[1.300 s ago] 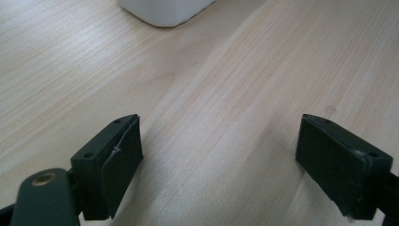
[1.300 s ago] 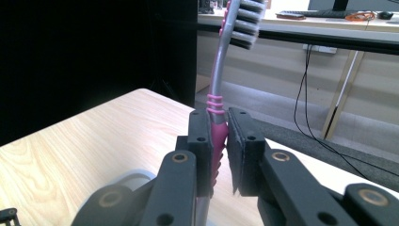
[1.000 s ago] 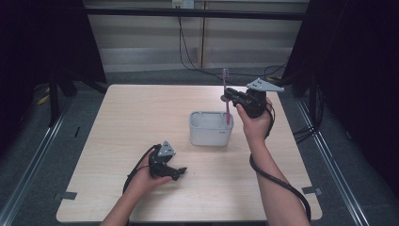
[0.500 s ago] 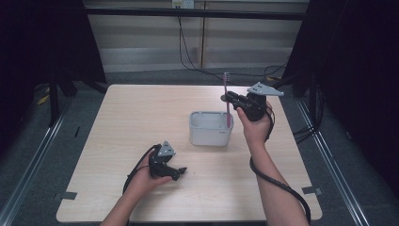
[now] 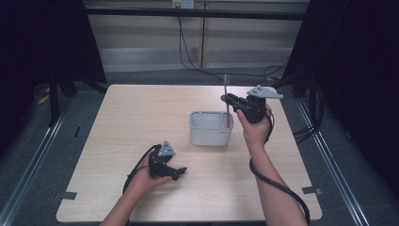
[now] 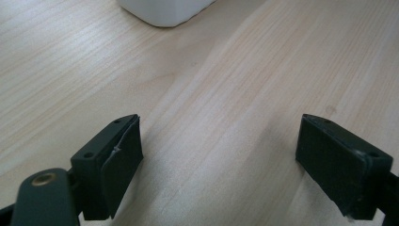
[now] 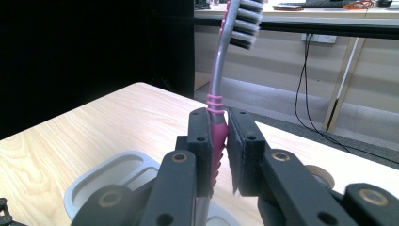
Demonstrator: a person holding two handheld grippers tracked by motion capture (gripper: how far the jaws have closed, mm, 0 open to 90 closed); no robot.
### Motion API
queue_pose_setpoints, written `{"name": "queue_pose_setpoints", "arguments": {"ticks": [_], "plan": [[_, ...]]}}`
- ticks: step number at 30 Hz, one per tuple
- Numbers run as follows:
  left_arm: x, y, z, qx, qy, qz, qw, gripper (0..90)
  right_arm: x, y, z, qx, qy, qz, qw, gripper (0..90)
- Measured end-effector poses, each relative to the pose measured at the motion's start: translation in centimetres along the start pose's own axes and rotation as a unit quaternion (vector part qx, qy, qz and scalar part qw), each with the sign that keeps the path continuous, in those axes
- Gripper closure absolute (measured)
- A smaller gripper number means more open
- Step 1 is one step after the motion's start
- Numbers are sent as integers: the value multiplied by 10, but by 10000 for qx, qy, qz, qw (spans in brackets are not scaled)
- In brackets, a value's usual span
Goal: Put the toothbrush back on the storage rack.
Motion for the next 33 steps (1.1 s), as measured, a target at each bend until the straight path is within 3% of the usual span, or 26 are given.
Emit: {"name": "queue_pose_setpoints", "arguments": {"ticks": [33], "plan": [[0,0,0,2,-1,6,10000,147,-5,2,27,178,-120,-119,9997,799]]}}
Point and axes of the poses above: each handheld gripper's, and its own axes: x roughly forward along the jaws, z roughly out of its underside, y roughly to its right, the point moved 9 cm from there along x, roughly forward along the jaws, and after that the axes turned 10 degrees about x, right-handed, at the moved point
